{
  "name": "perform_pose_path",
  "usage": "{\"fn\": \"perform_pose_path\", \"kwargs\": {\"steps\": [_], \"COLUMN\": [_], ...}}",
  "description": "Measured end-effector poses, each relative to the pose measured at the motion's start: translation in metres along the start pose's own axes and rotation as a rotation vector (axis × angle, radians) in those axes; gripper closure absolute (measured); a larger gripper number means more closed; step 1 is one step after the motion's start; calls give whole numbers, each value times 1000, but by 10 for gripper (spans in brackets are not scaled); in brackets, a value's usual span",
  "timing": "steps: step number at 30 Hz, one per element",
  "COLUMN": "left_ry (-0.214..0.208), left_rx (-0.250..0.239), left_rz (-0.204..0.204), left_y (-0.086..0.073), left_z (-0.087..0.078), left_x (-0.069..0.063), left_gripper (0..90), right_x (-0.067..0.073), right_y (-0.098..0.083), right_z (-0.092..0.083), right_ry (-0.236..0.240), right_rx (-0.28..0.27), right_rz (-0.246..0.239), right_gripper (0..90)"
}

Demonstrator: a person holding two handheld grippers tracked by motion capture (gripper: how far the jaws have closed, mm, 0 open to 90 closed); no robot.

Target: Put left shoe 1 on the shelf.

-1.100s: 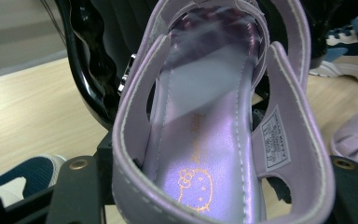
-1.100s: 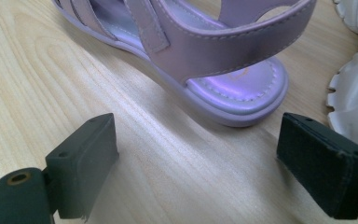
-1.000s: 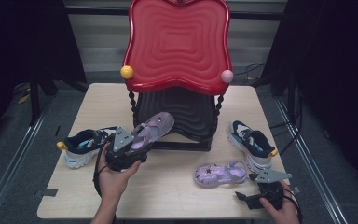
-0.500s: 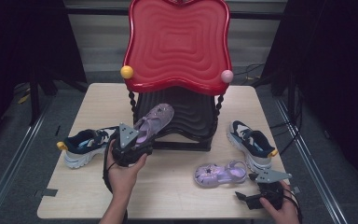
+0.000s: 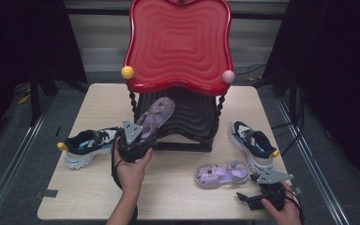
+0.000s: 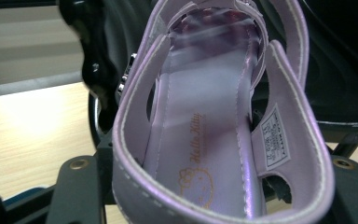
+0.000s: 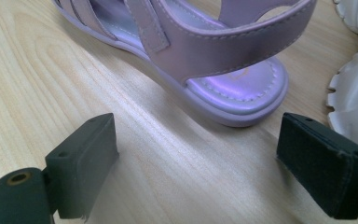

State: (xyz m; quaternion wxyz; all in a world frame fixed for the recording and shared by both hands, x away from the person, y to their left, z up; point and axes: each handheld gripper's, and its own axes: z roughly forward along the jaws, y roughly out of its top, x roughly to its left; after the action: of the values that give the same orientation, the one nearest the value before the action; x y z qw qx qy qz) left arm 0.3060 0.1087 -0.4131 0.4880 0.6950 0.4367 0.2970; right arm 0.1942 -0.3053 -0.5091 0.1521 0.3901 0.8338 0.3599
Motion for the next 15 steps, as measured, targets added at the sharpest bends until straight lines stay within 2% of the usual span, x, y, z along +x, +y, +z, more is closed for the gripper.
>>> {"fn": "perform_pose_path", "kwargs": {"steps": [1,8,15], "left_ry": [2,17,57], "left_rx": [-1,-35,-59], "left_rz": [6,-19,-43], "left_y": [1,4,4], "left_z": [1,8,18], "left_x": [-1,-11,-21], "left_gripper": [362,361,361], "right_x": [0,0,0], "right_y": [0,0,0], "right_z": [0,0,0], "right_ry": [0,0,0], "right_rx": [0,0,0], "right_rz": [0,0,0], "right_gripper": [115,115,114]}}
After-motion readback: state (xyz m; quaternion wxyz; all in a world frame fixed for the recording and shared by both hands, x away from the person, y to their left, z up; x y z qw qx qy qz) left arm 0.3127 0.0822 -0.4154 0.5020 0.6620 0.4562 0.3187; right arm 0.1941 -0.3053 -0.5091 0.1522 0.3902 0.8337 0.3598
